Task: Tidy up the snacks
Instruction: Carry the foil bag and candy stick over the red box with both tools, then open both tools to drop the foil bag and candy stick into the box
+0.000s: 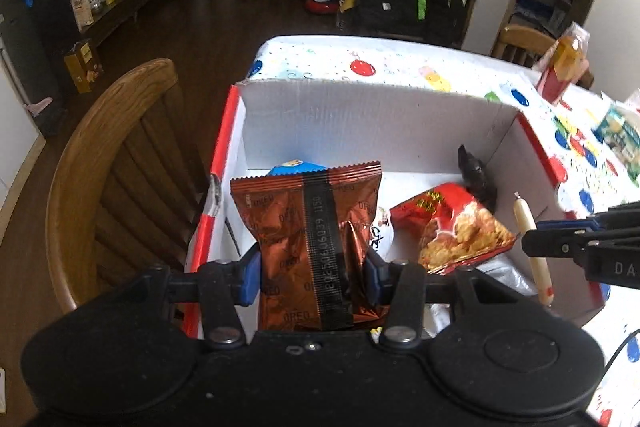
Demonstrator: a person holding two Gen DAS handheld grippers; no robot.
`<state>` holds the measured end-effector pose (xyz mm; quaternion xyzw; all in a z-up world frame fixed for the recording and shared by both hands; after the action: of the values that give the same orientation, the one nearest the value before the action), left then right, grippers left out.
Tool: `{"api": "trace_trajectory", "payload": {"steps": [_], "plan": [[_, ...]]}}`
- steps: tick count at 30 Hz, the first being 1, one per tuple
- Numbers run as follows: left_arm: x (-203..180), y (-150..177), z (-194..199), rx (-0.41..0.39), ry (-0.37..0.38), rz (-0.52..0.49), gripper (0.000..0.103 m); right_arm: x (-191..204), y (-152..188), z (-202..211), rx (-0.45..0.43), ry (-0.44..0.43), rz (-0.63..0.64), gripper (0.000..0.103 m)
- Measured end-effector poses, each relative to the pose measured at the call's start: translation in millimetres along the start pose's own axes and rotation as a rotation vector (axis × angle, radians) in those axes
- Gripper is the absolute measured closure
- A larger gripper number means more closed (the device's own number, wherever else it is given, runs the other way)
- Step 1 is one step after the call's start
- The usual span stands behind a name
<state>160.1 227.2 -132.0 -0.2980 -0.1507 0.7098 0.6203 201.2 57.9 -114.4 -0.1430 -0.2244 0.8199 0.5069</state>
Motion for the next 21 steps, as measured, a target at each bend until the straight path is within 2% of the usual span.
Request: {"api": "trace_trajectory", "payload": {"steps": [11,19,21], "plan": [[-7.3,14.2,-18.2,0.023,0.01,-0.071,0.056,3.2,8.8,-19.9,0.038,0.025,0.018,0.092],[-9.2,19.1,-19.2,0.035,0.016,-0.051,0.052,3.8,12.1,-19.7,0.023,0.051,0.029,0.092],[-8.5,18.8,-18.5,0.037,0.019,-0.04,0.048,3.1,12.7,-19.0,0.02,0.052,0.028,0.092]]}}
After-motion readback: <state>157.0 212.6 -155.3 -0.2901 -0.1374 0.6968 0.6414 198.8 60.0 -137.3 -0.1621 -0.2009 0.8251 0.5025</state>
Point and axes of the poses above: each gripper's, at about its wrist camera, not at the fingertips, and z roughly against the way its jaws point, x to its left, y to its underside, the point moved 5 cm from there along -z, roughly the way its jaws point, and after that the axes turned 14 degrees about y, right-handed, at the moved point
